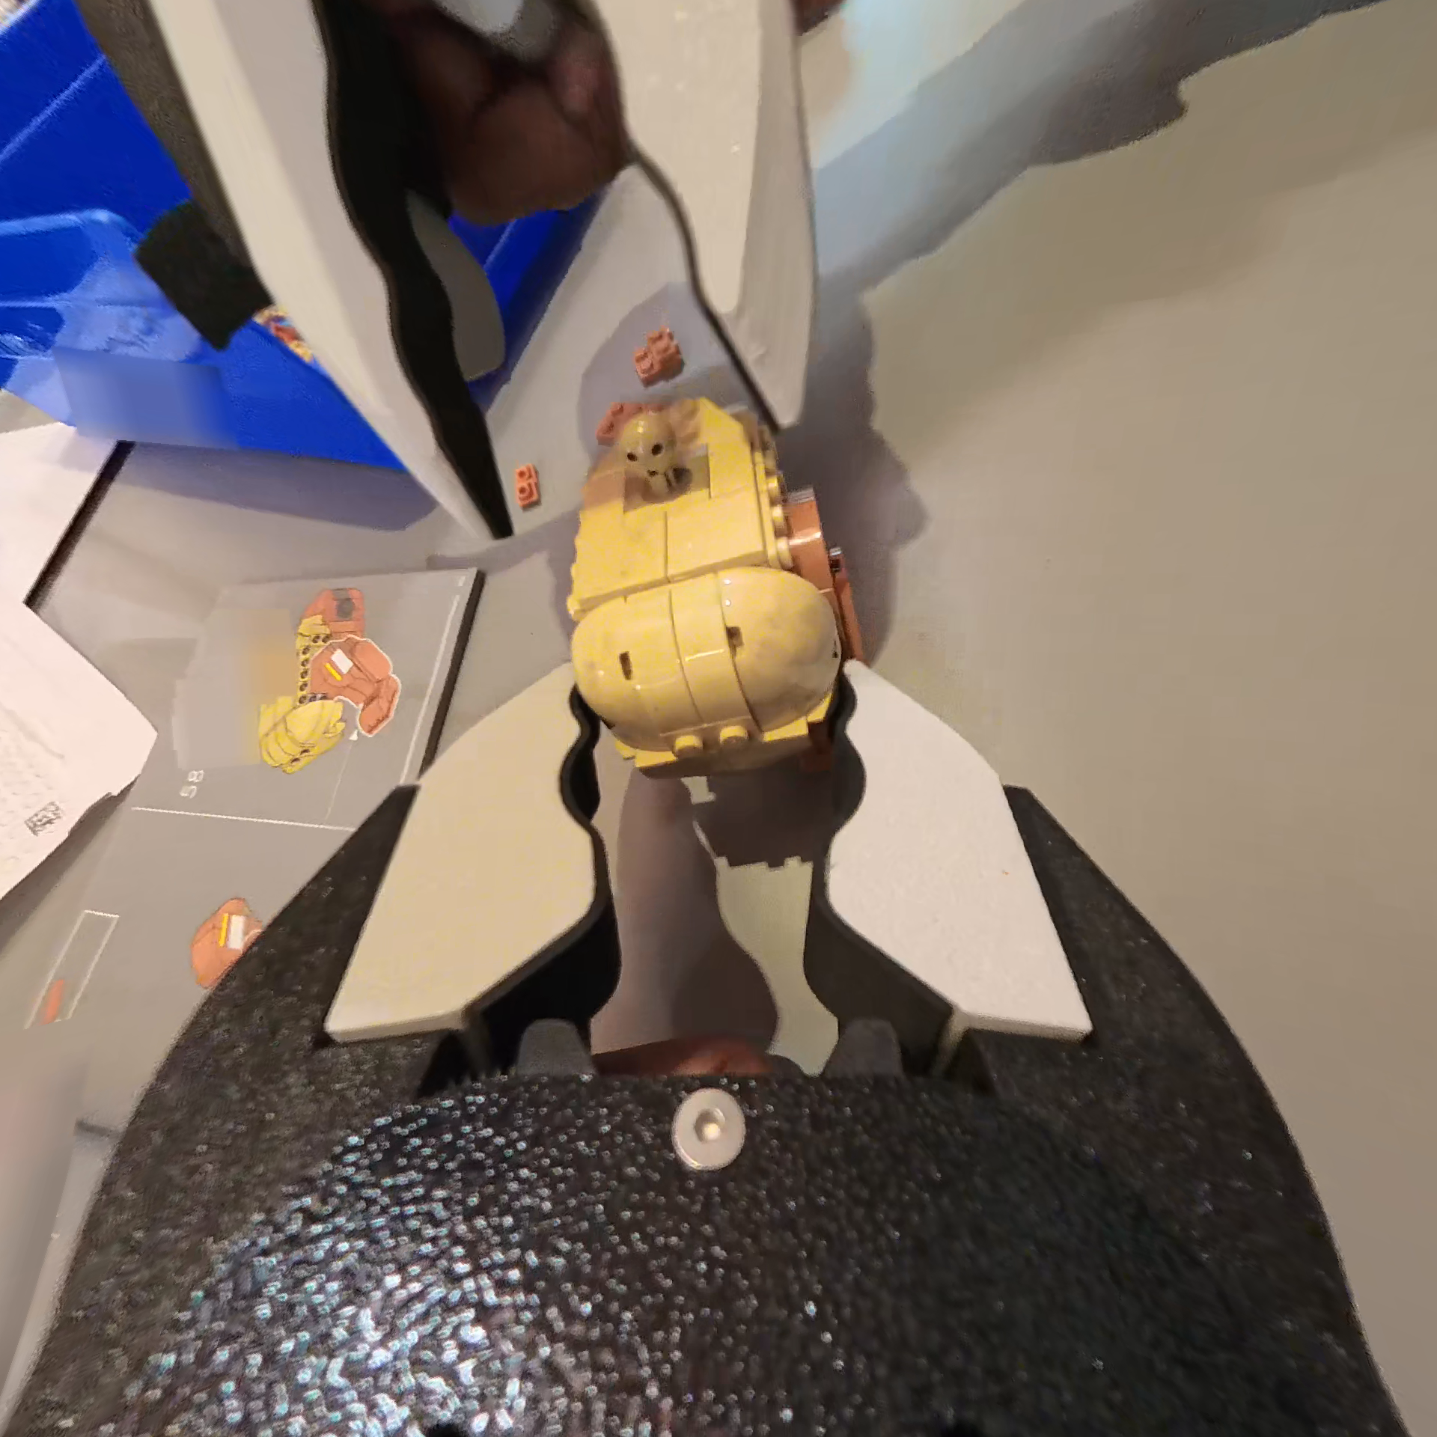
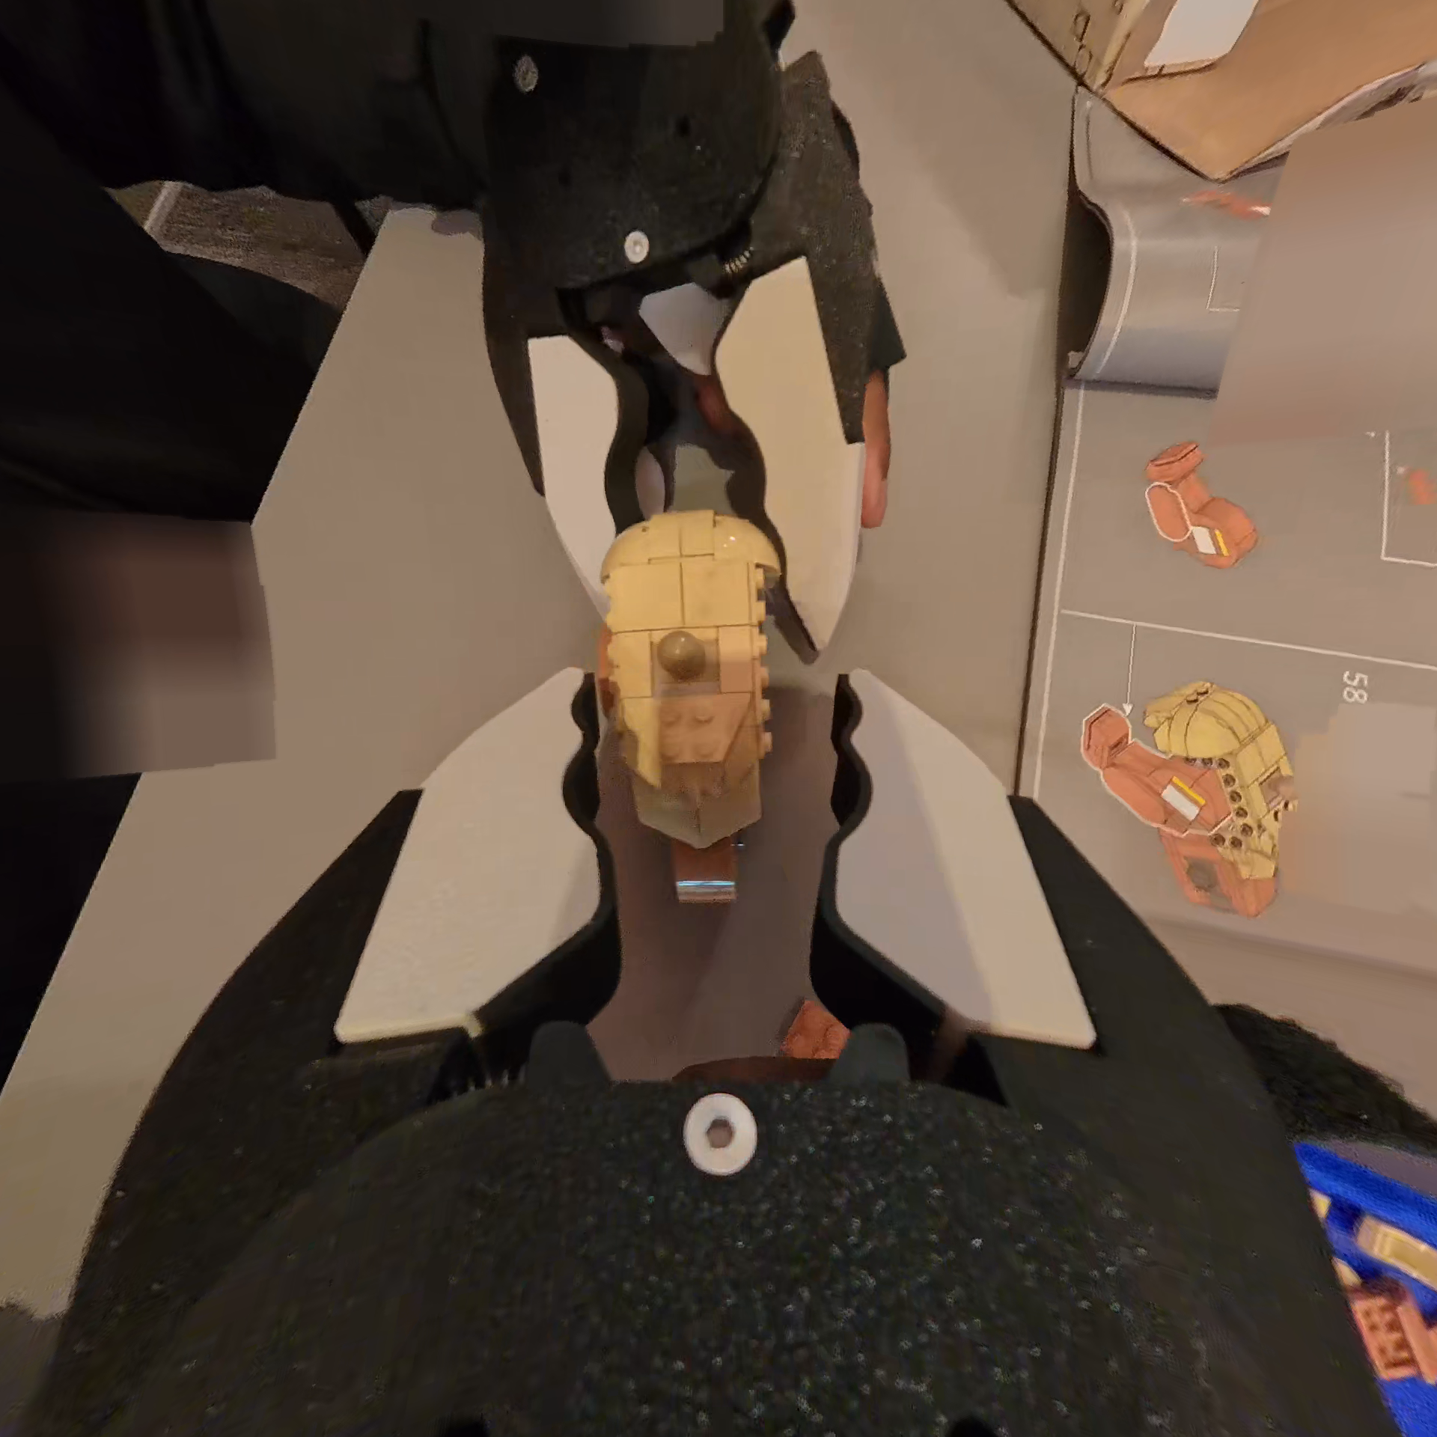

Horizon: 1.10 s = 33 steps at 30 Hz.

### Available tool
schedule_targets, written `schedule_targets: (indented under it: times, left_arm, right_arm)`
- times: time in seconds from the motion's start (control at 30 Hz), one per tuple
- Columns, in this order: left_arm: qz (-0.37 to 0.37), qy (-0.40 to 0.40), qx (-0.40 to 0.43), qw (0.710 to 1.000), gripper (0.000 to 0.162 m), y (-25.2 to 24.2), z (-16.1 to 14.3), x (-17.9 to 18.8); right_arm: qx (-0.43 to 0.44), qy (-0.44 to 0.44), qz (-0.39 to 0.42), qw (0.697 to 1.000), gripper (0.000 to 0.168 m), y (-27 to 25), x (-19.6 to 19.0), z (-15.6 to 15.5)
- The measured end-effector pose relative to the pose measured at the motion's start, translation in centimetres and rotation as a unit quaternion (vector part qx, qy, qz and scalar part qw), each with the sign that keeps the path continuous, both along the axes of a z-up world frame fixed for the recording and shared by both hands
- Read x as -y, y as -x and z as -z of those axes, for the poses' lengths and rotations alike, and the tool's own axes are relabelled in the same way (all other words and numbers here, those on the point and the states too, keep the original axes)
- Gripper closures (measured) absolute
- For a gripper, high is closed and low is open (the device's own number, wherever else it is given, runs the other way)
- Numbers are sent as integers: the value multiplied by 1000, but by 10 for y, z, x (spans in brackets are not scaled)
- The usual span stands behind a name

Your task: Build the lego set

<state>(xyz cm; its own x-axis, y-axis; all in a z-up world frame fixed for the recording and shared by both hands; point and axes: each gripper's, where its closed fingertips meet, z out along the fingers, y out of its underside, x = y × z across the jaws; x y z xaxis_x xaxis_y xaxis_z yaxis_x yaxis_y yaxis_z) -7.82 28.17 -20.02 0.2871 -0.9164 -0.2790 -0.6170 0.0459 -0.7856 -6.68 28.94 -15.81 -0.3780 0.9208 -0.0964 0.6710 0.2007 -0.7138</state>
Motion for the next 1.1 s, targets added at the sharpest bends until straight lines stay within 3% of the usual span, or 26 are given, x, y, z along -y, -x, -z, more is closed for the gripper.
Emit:
schedule_targets:
  times: [0.13, 0.3, 0.43, 0.6, 0.7, 0.8, 0.9, 1.0, 1.1]
  left_arm:
    - [5, 9, 0, 1000, 106, -10, 1, -1]
    - [5, 27, 1, 1000, 106, -17, 1, -2]
    - [8, 29, 12, 999, 91, -13, -2, 0]
    - [14, 19, 41, 999, 85, -2, -11, 8]
    - [-5, 12, 63, 998, 84, 9, -21, 10]
    - [-36, -1, 135, 990, 87, 15, -46, 16]
    - [-60, -19, 276, 959, 95, 9, -91, 32]
    - [-70, -26, 458, 886, 104, -3, -135, 51]
    - [-119, -40, 533, 837, 108, -8, -142, 49]
  right_arm:
    - [-14, 20, 12, 1000, 106, -14, 8, 1]
    - [-24, 32, 34, 999, 116, -25, 6, 11]
    - [-51, 36, 58, 996, 126, -28, 1, 12]
    - [-56, 28, 75, 995, 125, -34, -1, 11]
    - [-68, 18, 93, 993, 117, -39, -2, 6]
    - [-109, 18, 140, 984, 112, -50, -3, -13]
    - [-197, 52, 225, 953, 105, -58, 3, -52]
    - [-318, 121, 293, 894, 101, -64, 19, -95]
    - [-399, 142, 326, 845, 101, -71, 35, -120]
